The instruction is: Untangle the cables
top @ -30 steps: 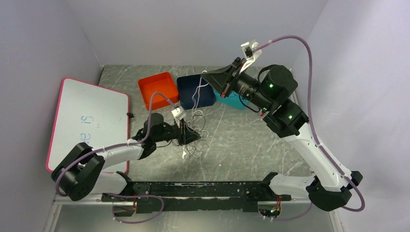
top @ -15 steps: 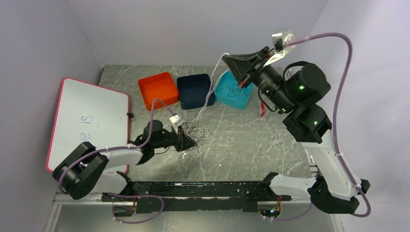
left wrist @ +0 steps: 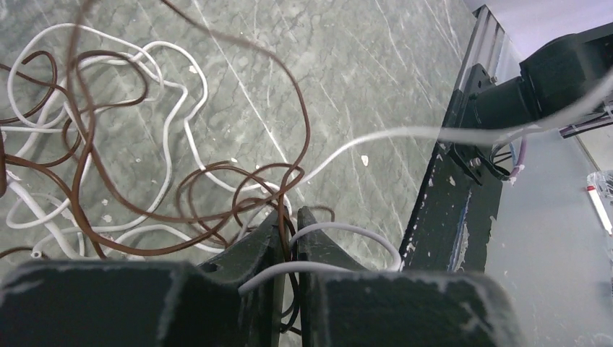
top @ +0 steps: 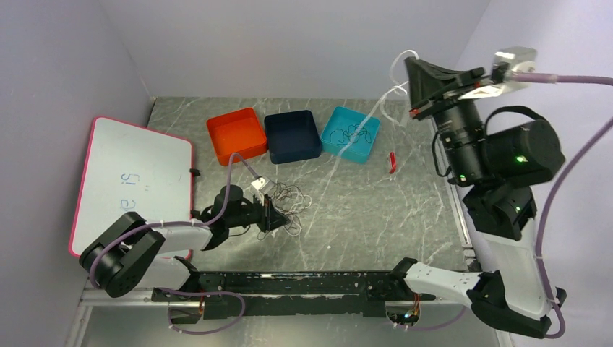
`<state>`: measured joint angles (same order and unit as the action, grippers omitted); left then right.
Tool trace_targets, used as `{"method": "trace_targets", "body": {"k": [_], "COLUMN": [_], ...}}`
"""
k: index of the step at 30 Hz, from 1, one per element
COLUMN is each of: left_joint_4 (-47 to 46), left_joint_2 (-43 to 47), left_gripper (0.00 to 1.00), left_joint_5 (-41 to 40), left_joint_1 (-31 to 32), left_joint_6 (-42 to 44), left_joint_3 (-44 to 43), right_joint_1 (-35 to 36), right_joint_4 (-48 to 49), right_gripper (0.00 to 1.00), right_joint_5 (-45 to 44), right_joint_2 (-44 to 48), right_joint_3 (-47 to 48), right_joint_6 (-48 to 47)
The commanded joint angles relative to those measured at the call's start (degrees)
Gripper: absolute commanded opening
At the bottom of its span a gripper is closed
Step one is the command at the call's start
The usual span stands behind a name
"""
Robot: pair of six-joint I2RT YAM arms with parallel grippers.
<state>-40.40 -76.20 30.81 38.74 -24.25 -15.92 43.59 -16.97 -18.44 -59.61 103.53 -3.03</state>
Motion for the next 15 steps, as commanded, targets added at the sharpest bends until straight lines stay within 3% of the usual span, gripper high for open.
{"method": "trace_targets", "body": {"k": [1,15], "left_joint_4": [-0.5,0.9], "left_joint_2": [-0.5,-1.6], "left_gripper": [0.15,0.19], "left_joint_5": [-1.6,-5.0], "left_joint_1": [0.3,0.3], "left_joint_6": [0.6,0.6], "left_joint_3": [0.5,1.1], "right_joint_1": [0.2,0.2], "right_joint_4": [3.6,6.0], "right_gripper": [0.0,0.0], "right_joint_5": [-7.2,-16.5], "right_joint_2": [1.9,4.5], "right_joint_3": [2.4,6.8], "right_joint_6": [-5.7,-15.3]}}
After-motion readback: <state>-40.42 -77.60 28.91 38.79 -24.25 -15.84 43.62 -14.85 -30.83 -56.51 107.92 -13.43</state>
